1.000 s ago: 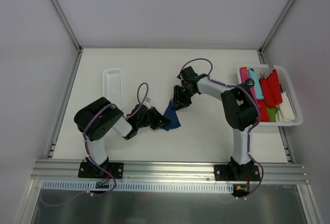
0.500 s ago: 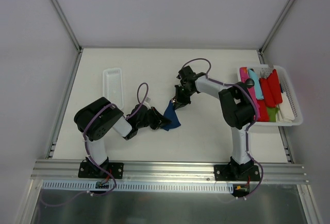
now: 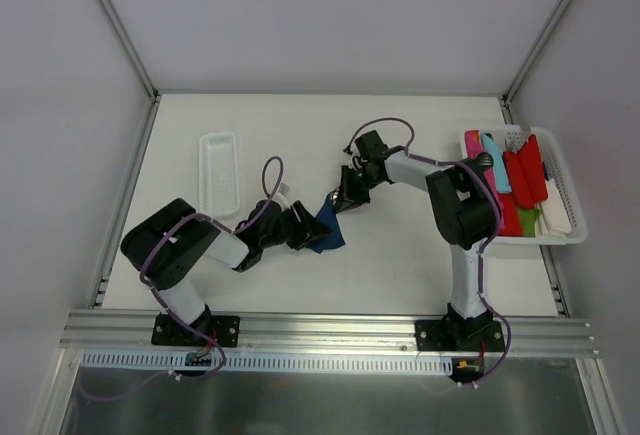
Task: Place the utensils on the paper napkin and roll it up
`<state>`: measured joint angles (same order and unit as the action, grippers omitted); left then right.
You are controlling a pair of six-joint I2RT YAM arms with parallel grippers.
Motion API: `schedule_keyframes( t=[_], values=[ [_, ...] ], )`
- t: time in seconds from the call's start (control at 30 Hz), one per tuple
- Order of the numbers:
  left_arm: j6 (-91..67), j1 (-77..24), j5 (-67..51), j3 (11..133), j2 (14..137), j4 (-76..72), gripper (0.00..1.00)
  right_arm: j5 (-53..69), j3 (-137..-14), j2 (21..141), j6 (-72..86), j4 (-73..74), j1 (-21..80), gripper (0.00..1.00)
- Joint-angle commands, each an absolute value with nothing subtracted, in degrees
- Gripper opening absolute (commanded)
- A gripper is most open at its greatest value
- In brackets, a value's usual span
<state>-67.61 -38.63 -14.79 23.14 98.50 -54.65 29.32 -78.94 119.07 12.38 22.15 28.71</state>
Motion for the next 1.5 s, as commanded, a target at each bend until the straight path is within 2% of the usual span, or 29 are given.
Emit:
schedule_keyframes(
  t=[0.0,0.1,0.2,0.27,0.33,0.43,0.83,1.13,1.47],
  values=[
    [-62.1,-38.0,-12.9,20.0,92.7,-51.9,0.46,33.3,-76.8,117.0,10.5,17.2,27.7,0.00],
    [-60.4,-36.5,-15.3,19.3,86.9,-51.8,0.53,36.6,-75.7,116.4,10.5,14.0,26.6,0.00],
    [-57.3,-33.7,-17.2,20.3,81.5,-46.6,0.62,38.7,-74.6,116.0,9.8,11.3,25.8,0.00],
    [-53.8,-31.4,-18.1,21.7,78.1,-40.8,0.65,40.6,-73.7,115.8,9.9,9.8,25.2,0.00],
    [-51.0,-29.3,-18.3,23.2,75.6,-37.5,0.72,41.7,-72.7,115.2,9.8,8.1,24.9,0.00],
    [-49.2,-27.2,-19.5,24.3,74.4,-33.7,0.77,43.7,-71.8,114.4,10.3,5.7,24.5,0.00],
    [-48.2,-22.9,-28.8,25.7,81.4,-41.3,0.75,51.0,-68.5,110.6,13.4,-2.4,23.7,0.00],
    [-48.7,-21.1,-36.1,22.0,84.0,-61.2,0.75,56.3,-66.9,106.7,14.7,-6.1,23.4,0.00],
    [-38.9,-19.2,-44.1,24.0,81.0,-60.7,0.70,62.7,-65.1,102.5,16.4,-8.7,23.2,0.00]
  ],
)
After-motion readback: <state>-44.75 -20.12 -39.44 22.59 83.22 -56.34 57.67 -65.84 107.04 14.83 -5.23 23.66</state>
